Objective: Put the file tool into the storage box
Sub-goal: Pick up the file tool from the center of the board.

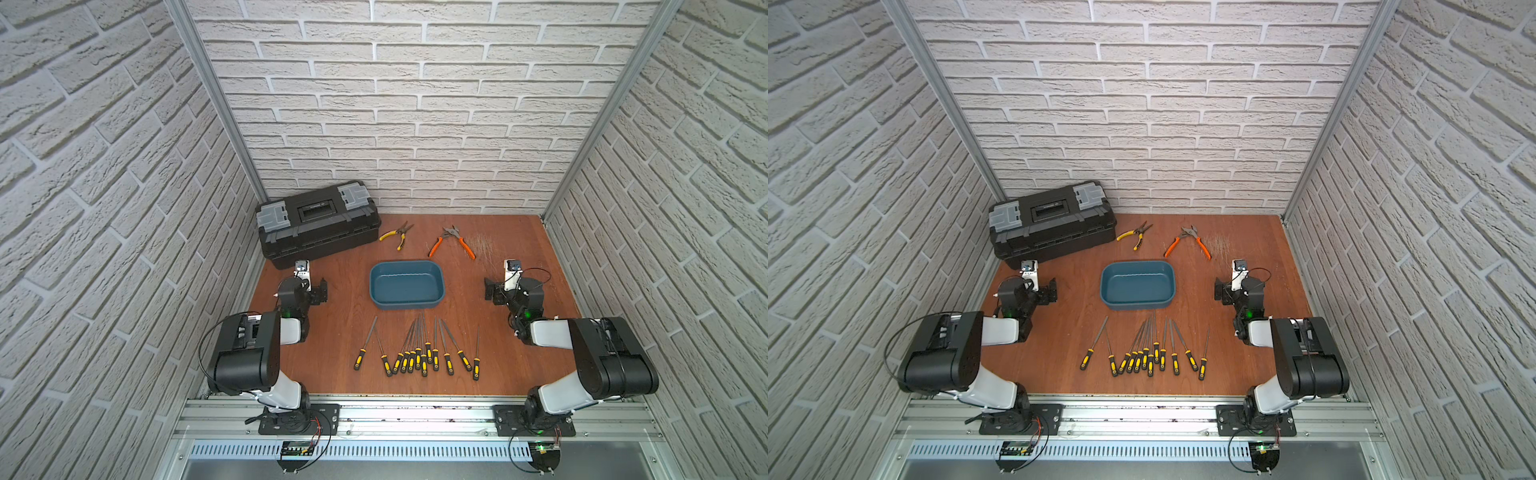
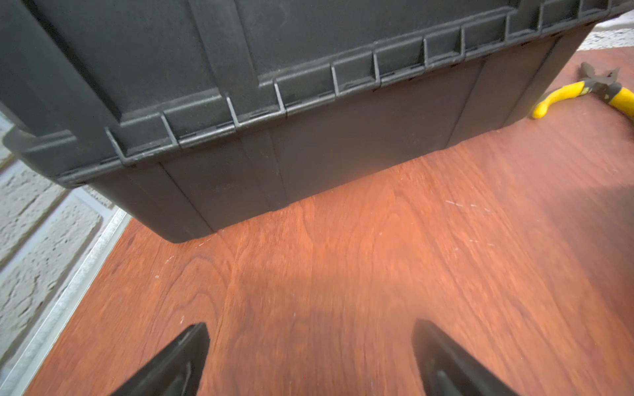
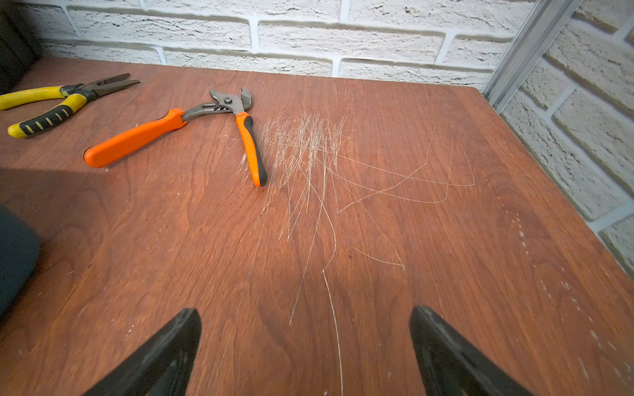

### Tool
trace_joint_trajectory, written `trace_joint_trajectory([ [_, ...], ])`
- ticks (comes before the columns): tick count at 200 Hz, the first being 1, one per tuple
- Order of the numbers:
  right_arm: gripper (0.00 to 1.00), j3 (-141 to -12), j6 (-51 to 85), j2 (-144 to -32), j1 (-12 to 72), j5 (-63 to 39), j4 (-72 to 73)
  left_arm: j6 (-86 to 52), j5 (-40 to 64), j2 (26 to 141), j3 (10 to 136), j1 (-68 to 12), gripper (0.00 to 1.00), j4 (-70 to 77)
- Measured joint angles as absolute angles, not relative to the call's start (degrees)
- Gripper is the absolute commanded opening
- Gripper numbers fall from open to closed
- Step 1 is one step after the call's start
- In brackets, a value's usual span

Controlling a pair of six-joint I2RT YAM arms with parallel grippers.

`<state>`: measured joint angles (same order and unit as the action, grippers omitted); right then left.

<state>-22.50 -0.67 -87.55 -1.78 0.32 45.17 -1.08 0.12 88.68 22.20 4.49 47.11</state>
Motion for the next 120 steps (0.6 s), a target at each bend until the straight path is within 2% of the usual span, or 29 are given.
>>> trace_joint_trajectory([
  [41,0.99,-23.99,-0.69,-87.11,-1.76,0.34,41.54,-1.19,-0.49,88.01,23.2,4.49,0.98,44.07],
  [88,0.99,-47.75,5.23,-85.76,-1.67,4.8,10.17,-7.62,-9.02,79.5,43.05,4.49,0.98,13.23],
  [120,0.99,-49.5,14.76,-79.85,-1.93,6.15,-2.76,-16.86,-14.22,71.46,49.12,4.75,0.98,-1.91],
])
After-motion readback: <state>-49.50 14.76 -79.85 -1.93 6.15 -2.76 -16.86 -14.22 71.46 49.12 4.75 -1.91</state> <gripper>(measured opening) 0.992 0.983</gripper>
